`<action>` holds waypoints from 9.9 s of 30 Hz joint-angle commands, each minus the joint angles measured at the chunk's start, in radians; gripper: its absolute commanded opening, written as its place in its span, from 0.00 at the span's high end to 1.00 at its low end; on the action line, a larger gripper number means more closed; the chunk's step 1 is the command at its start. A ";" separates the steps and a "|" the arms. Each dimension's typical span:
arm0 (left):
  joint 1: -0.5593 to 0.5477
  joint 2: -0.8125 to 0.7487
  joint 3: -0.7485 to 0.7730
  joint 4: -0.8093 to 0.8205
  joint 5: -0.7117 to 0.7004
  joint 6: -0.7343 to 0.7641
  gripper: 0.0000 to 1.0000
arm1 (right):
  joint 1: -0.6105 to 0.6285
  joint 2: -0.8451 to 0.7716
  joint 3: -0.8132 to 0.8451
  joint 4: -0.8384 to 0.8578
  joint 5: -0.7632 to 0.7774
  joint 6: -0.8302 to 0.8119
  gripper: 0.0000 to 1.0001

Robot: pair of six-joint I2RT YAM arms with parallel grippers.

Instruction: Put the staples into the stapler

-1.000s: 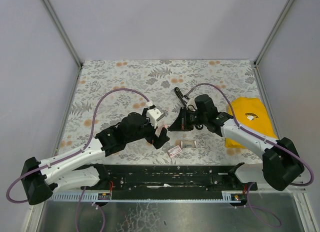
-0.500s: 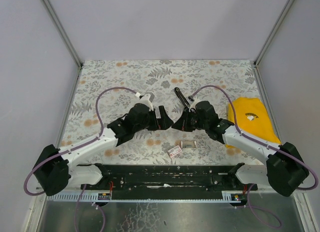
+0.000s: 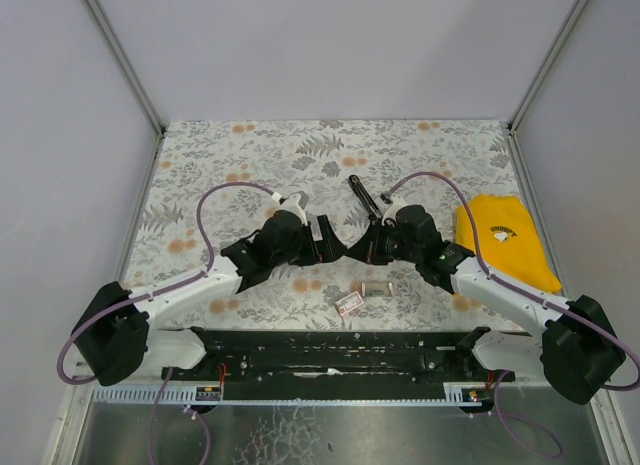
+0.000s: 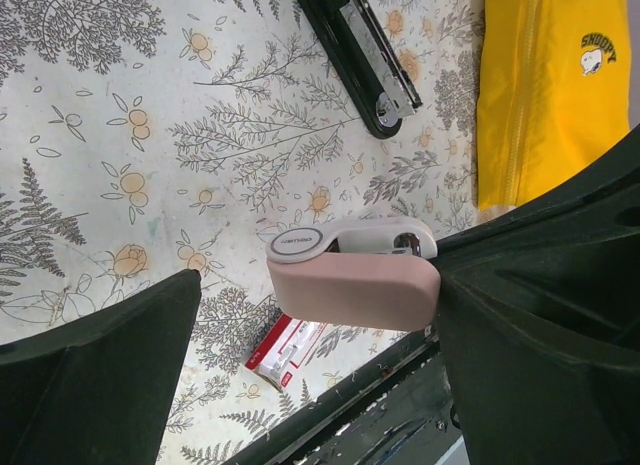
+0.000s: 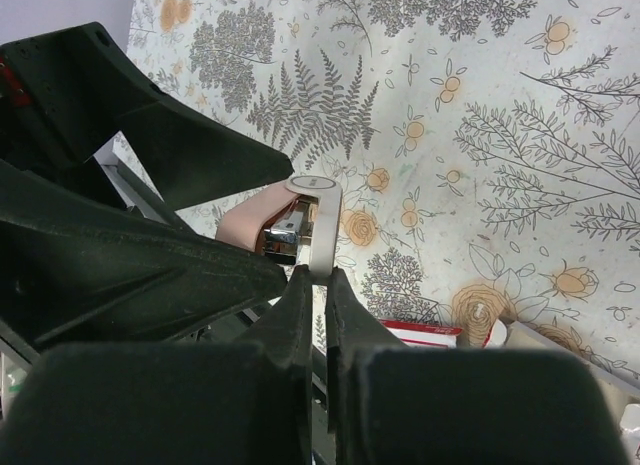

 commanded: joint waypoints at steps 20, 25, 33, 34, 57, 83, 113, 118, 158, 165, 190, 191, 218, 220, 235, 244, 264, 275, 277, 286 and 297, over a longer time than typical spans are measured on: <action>0.156 -0.190 -0.208 0.030 -0.011 0.012 0.04 | 0.009 -0.046 0.015 0.022 0.032 0.039 1.00; 0.218 -0.201 -0.273 0.047 0.014 0.018 0.04 | 0.008 -0.054 0.025 0.033 0.007 0.071 1.00; 0.270 -0.227 -0.318 0.059 0.033 0.025 0.04 | 0.004 -0.069 0.036 0.027 0.068 0.123 1.00; 0.278 -0.240 -0.317 0.055 0.032 0.028 0.04 | 0.002 -0.065 0.028 0.030 0.100 0.136 1.00; 0.424 -0.405 -0.200 -0.168 0.056 0.203 0.03 | -0.101 0.284 -0.143 0.474 0.196 0.312 1.00; 0.450 -0.387 -0.179 -0.194 0.048 0.236 0.02 | -0.144 0.158 -0.246 0.296 0.235 0.211 0.44; 0.460 -0.215 0.103 -0.155 -0.093 0.535 0.03 | 0.133 0.161 0.191 -0.594 0.405 -0.201 0.48; 0.460 -0.248 0.104 -0.169 -0.121 0.543 0.03 | 0.177 0.241 0.233 -0.589 0.410 -0.204 0.48; 0.460 -0.266 0.092 -0.180 -0.156 0.546 0.03 | 0.267 0.419 0.282 -0.640 0.499 -0.179 0.66; 0.460 -0.264 0.089 -0.178 -0.151 0.542 0.03 | 0.268 0.369 0.286 -0.633 0.496 -0.157 0.75; 0.333 -0.309 -0.114 -0.019 0.378 0.084 0.11 | 0.269 0.005 -0.024 -0.153 0.454 -0.260 0.73; 0.317 -0.311 -0.143 0.019 0.398 0.029 0.11 | 0.269 -0.031 -0.042 -0.127 0.443 -0.270 0.74; 0.052 0.037 -0.109 0.350 0.438 -0.279 0.40 | 0.268 -0.290 -0.209 0.054 0.277 -0.339 0.74; 0.046 0.054 -0.095 0.329 0.438 -0.264 0.43 | 0.268 -0.291 -0.210 0.053 0.279 -0.341 0.74; 0.004 0.124 -0.057 0.218 0.491 -0.187 0.65 | 0.268 -0.268 -0.207 0.063 0.270 -0.348 0.74; -0.013 0.152 -0.051 0.210 0.502 -0.178 0.71 | 0.268 -0.279 -0.210 0.057 0.270 -0.349 0.74; -0.037 0.202 -0.054 0.227 0.523 -0.186 0.81 | 0.269 -0.282 -0.210 0.057 0.280 -0.352 0.74; -0.036 0.224 -0.055 0.225 0.518 -0.181 0.77 | 0.269 -0.287 -0.211 0.055 0.282 -0.356 0.74; -0.037 0.228 -0.053 0.226 0.526 -0.182 0.74 | 0.268 -0.289 -0.213 0.057 0.284 -0.355 0.74; -0.038 0.237 -0.084 0.302 0.574 -0.238 0.67 | 0.268 -0.288 -0.219 0.069 0.289 -0.354 0.74; -0.040 0.246 -0.120 0.420 0.624 -0.319 0.78 | 0.269 -0.278 -0.220 0.086 0.295 -0.350 0.74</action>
